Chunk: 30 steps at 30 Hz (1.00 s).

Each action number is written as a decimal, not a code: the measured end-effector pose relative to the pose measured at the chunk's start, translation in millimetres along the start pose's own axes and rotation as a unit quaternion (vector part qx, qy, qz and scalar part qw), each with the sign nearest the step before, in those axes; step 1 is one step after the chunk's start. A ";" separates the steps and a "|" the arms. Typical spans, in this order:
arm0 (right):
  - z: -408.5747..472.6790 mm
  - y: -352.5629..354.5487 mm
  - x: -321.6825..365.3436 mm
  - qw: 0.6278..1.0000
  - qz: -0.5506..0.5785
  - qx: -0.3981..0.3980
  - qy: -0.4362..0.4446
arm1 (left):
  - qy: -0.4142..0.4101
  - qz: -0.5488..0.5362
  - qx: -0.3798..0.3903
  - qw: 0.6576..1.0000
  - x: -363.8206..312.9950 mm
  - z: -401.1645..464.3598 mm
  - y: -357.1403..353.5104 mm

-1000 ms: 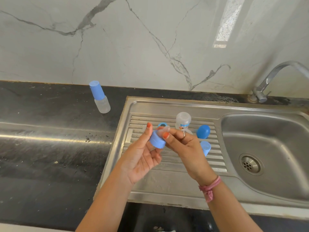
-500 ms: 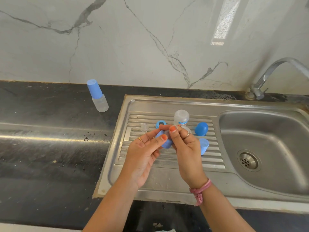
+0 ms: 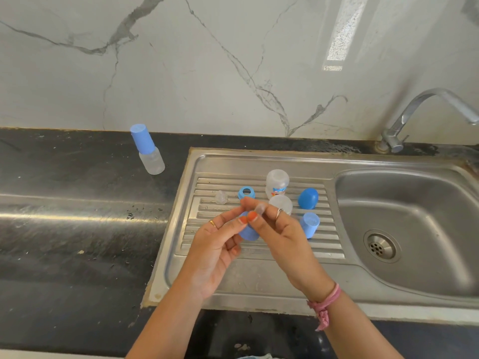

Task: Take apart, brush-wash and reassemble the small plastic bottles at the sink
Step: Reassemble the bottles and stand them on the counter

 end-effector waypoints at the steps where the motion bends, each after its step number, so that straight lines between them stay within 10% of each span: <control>1: -2.6 2.6 -2.5 1.000 -0.005 -0.001 0.003 | 0.006 0.017 0.001 1.000 2.0 -0.3 -0.1; 10: -10.9 17.0 -10.7 0.992 0.125 -0.004 -0.028 | 0.030 -0.006 0.034 0.999 16.9 12.1 -15.8; 15: -11.3 43.0 -3.4 0.998 -0.025 0.042 -0.029 | 0.064 -0.025 0.058 0.996 27.0 17.1 -30.3; 18: -11.7 74.7 8.2 0.992 -0.104 -0.067 0.040 | 0.004 0.133 -0.021 0.991 25.0 30.7 -33.0; 22: -18.4 118.3 32.5 0.925 -0.271 -0.211 0.165 | -0.229 0.509 -0.096 0.824 2.3 52.9 -37.9; 30: -23.8 143.2 38.3 0.904 -0.308 -0.226 0.191 | -0.199 0.649 -0.026 0.734 34.8 88.7 -73.1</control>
Point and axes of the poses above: each hand's wrist, its own z-axis towards the middle knuckle, its own y-axis out of the back of the hand, x = y × z, the point moved 7 cm from there along z, towards the middle knuckle, and after that the axes turned 1 degree about z, right-handed, at the moved point
